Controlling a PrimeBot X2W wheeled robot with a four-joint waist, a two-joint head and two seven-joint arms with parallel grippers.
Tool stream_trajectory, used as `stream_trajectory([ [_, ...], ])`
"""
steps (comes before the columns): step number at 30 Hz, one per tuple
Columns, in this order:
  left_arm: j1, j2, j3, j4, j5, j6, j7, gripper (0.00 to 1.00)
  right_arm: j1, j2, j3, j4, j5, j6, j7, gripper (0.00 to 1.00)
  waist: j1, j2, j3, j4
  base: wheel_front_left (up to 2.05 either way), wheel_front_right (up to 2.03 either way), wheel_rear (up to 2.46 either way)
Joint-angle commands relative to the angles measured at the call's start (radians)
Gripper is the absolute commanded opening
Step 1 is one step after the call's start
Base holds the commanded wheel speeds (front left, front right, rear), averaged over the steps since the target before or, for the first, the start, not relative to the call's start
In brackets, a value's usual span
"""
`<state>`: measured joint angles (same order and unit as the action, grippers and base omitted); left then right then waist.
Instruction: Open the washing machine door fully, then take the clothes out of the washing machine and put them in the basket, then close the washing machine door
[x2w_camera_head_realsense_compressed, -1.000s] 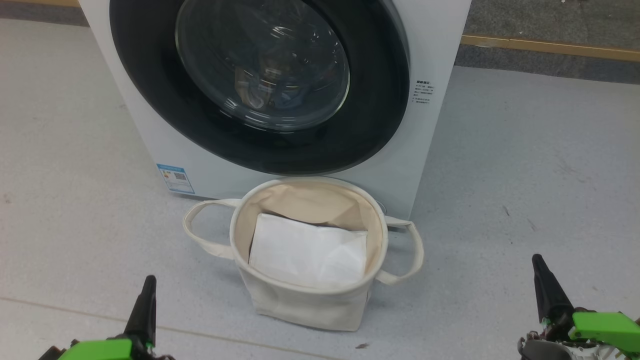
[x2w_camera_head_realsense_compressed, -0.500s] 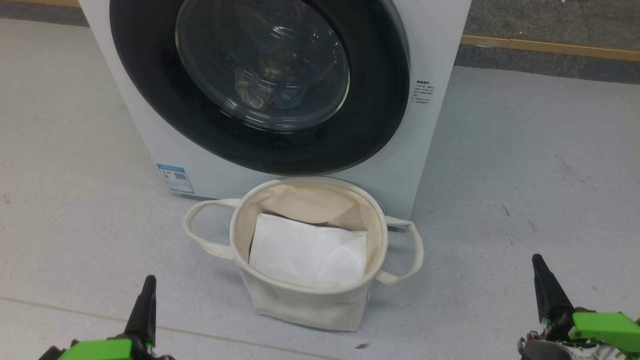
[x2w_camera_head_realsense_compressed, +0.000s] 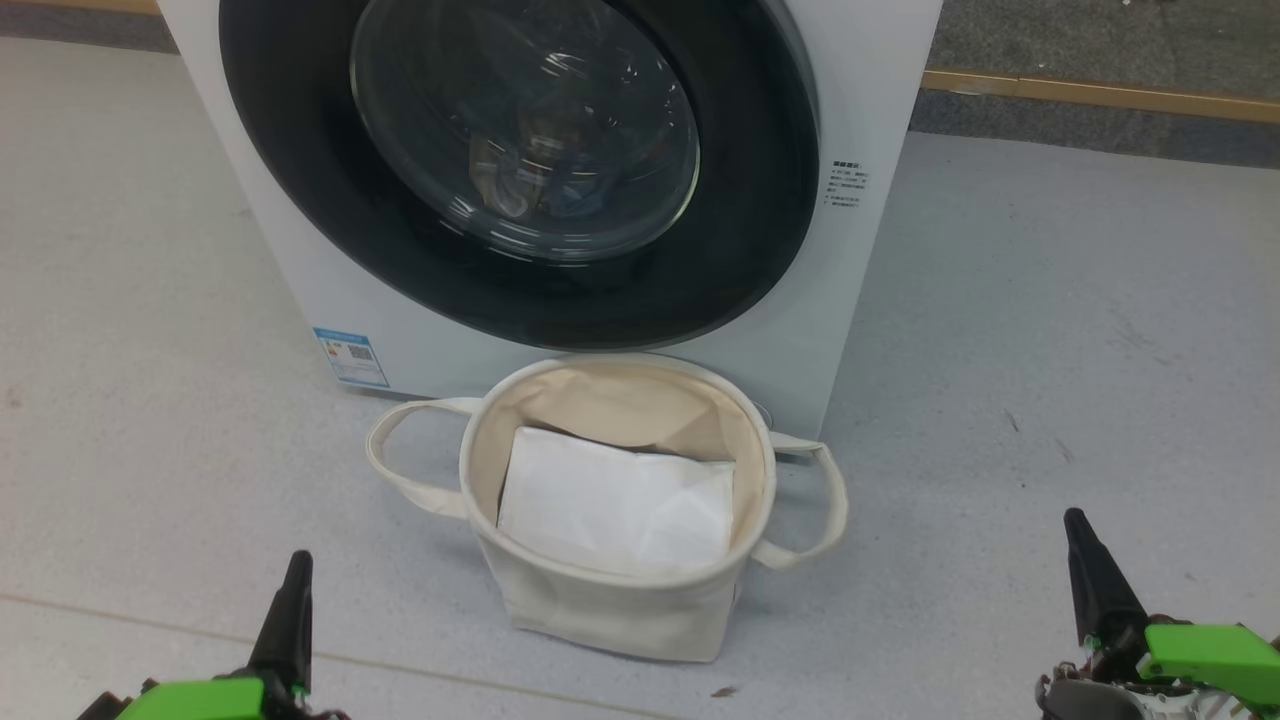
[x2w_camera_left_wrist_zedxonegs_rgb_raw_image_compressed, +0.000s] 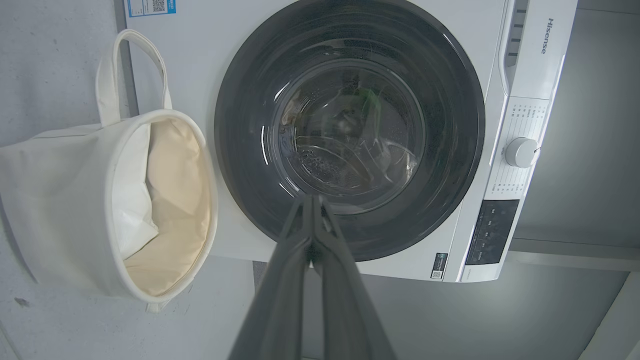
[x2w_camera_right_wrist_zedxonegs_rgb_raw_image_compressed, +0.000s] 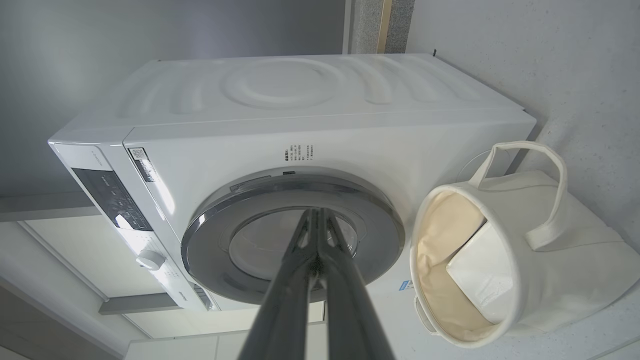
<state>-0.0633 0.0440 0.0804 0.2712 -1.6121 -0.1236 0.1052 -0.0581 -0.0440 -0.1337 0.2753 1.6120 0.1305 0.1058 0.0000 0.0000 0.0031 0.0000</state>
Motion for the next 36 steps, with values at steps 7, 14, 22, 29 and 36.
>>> stream_trajectory([
  [7, -0.045, 0.006, 0.034, -0.026, 0.004, -0.007, 0.009, 0.00, -0.050, -0.006, 0.019, -0.030, -0.004, 0.000, 0.008, 0.00, 0.0000, 0.0000, 0.000, 0.000, 0.00, 0.00, 0.00],
  [14, -0.045, 0.006, 0.034, -0.026, 0.004, -0.007, 0.009, 0.00, -0.050, -0.006, 0.019, -0.030, -0.004, 0.000, 0.008, 0.00, 0.0000, 0.0000, 0.000, 0.000, 0.00, 0.00, 0.00],
  [22, -0.045, 0.006, 0.034, -0.026, 0.004, -0.007, 0.009, 0.00, -0.050, -0.006, 0.019, -0.030, -0.004, 0.000, 0.008, 0.00, 0.0000, 0.0000, 0.000, 0.000, 0.00, 0.00, 0.00],
  [29, 0.000, 0.000, 0.000, 0.001, 0.000, 0.000, 0.000, 1.00, 0.000, 0.000, 0.000, 0.001, 0.000, 0.000, 0.000, 1.00, 0.0000, 0.0000, 0.000, 0.000, 0.00, 0.00, 0.00],
  [36, 0.014, -0.003, -0.003, 0.034, 0.005, 0.000, -0.014, 1.00, 0.009, 0.005, 0.007, 0.033, -0.012, 0.000, -0.014, 1.00, 0.0009, 0.0000, 0.000, 0.001, 0.00, 0.00, 0.00],
])
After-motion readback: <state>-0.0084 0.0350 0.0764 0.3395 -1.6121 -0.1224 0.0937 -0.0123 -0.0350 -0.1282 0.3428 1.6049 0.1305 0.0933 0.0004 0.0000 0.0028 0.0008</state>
